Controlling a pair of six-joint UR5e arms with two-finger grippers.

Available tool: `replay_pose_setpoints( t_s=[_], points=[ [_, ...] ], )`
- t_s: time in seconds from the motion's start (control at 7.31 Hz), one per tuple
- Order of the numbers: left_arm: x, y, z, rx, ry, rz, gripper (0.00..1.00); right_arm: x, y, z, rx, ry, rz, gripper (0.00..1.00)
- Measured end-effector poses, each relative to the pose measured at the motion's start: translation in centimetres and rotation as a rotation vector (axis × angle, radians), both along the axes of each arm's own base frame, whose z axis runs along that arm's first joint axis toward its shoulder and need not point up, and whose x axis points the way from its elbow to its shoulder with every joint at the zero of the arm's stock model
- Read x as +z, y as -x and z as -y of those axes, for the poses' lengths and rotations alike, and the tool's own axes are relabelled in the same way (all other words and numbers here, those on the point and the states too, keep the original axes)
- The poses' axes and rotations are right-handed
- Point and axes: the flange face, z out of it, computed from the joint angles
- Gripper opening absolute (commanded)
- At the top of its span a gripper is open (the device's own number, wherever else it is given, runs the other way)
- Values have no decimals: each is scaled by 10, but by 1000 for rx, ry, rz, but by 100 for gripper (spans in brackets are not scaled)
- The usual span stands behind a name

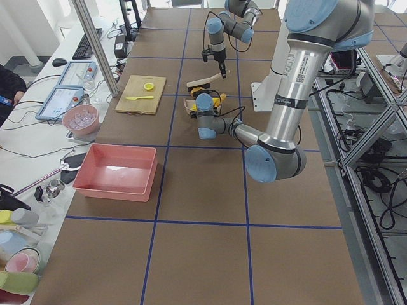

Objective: Sweep and dump trash into bin
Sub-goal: 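Sweep the potato into the dustpan with the brush in the right gripper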

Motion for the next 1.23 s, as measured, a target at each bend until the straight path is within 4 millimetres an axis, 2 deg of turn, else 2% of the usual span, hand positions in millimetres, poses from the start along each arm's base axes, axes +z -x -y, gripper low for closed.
replay_pose_setpoints(
  t_s=[0.27, 0.68, 1.23],
  points=[
    [1, 0, 0, 0, 4, 8, 97, -7, 28, 5, 19, 10, 13, 0],
    [1, -1, 0, 0, 7, 12, 97, -27, 53, 4, 36, 22, 31, 0],
    [0, -1, 1, 0, 5, 11, 97, -62, 60, 4, 43, 24, 63, 0]
  ],
)
